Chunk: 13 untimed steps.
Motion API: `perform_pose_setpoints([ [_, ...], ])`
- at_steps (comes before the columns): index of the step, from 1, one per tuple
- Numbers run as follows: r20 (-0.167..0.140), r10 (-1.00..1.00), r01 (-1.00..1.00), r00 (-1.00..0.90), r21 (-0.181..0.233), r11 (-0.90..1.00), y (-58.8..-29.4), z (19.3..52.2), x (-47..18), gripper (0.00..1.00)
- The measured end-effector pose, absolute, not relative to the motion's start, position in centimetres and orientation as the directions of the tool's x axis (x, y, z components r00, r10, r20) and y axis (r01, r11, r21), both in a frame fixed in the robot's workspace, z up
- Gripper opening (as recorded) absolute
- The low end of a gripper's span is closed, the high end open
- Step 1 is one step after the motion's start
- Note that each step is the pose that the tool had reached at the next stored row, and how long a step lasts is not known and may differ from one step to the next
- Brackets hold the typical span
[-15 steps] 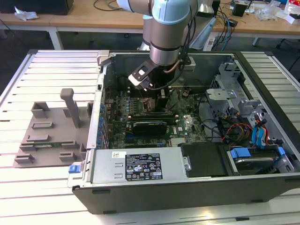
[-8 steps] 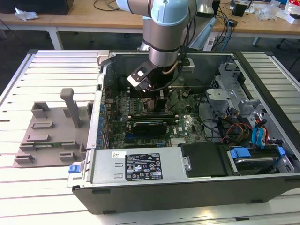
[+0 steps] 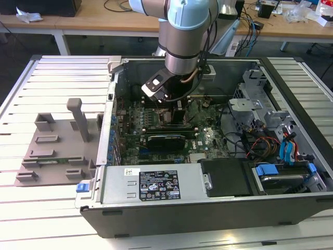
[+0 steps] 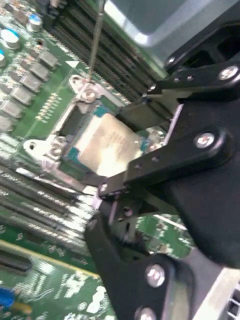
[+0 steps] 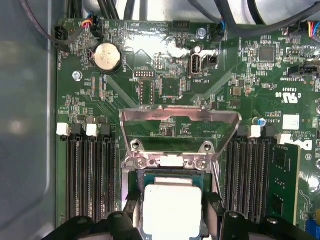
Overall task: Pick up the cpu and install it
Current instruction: 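Place the cpu into insertion slot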
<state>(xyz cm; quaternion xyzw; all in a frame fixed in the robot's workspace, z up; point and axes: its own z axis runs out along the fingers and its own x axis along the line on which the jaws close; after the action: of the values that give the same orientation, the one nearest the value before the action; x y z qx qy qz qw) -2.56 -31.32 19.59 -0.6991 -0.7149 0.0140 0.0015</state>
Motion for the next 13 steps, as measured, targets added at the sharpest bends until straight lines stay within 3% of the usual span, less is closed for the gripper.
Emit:
perform_pose_setpoints([
  [13,-0.023,0.999,0.999,-0.035,-0.023,0.034,-31.1,19.79,-2.5,0.62],
])
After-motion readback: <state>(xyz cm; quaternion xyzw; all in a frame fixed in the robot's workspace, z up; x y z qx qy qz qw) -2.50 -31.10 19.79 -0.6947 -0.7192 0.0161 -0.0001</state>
